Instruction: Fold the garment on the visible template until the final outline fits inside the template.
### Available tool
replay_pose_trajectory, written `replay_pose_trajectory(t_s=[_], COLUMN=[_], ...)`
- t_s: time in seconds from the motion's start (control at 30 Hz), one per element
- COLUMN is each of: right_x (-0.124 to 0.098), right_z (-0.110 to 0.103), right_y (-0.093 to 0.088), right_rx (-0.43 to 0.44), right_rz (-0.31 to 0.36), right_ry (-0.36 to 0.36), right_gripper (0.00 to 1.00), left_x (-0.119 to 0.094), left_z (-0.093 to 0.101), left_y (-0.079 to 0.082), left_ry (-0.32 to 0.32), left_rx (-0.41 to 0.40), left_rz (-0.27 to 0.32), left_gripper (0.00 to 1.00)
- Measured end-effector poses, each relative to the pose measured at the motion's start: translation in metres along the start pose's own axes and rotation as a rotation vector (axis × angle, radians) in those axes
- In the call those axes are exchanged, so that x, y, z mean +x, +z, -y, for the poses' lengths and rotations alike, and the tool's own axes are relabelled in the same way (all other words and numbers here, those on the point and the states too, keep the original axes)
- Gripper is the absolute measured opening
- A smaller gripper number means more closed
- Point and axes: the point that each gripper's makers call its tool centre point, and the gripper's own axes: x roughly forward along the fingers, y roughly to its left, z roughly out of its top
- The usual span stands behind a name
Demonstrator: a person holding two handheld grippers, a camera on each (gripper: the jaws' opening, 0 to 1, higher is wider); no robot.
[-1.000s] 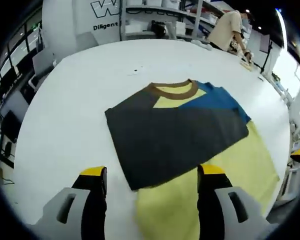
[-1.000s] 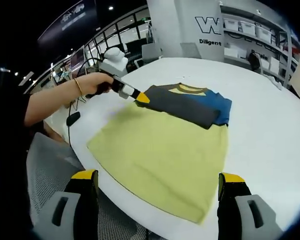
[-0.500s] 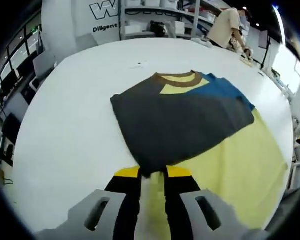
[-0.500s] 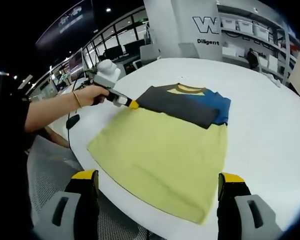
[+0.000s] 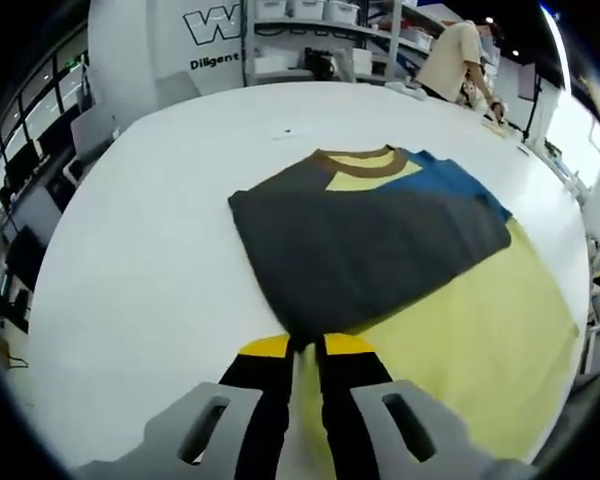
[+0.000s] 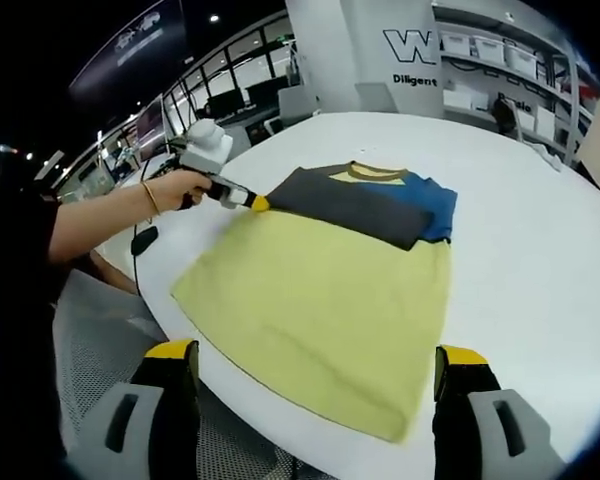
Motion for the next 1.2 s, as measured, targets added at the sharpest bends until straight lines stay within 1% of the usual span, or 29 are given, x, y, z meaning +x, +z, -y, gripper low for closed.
replay_pose_trajectory(t_s=[0.07,0.17,0.47,0.77,0.93,1.07,1.2], right_x=[0.0,0.0,0.001,0.002,0.003,0.004,0.004], right_z=[0.0,-0.001,0.001,0.003,0.003,0.004,0.006], right_y=[0.0,0.0,-0.004,-0.006,-0.006,-0.008,-0.009], right_rx=[0.0,0.0,-0.005,0.008,0.008,0.009,0.008], right_rz=[-0.001,0.0,-0.021,-0.029,-0.032,-0.037,-0.041], right_ry=[0.0,0.0,-0.008,-0.017,-0.017,-0.022,-0.027], right_gripper=[0.97,0.97,0.95,0.95,0.95,0.95,0.95], left_x=[-0.001,-0.002,-0.003,-0.006,-0.007,-0.007,-0.008], left_z=[-0.006,-0.011,-0.023,-0.039,-0.045,-0.048,-0.05], left_y=[0.0,-0.001,-0.002,-0.004,-0.005,-0.005,-0.006], left_ry=[0.019,0.03,0.036,0.068,0.076,0.085,0.092], left_rx=[0.011,0.032,0.016,0.021,0.021,0.047,0.05], left_rz=[0.0,0.007,0.005,-0.002,-0.005,-0.007,-0.008], left_gripper=[0.09,0.09,0.09,0.09,0.09,0.09,0.1])
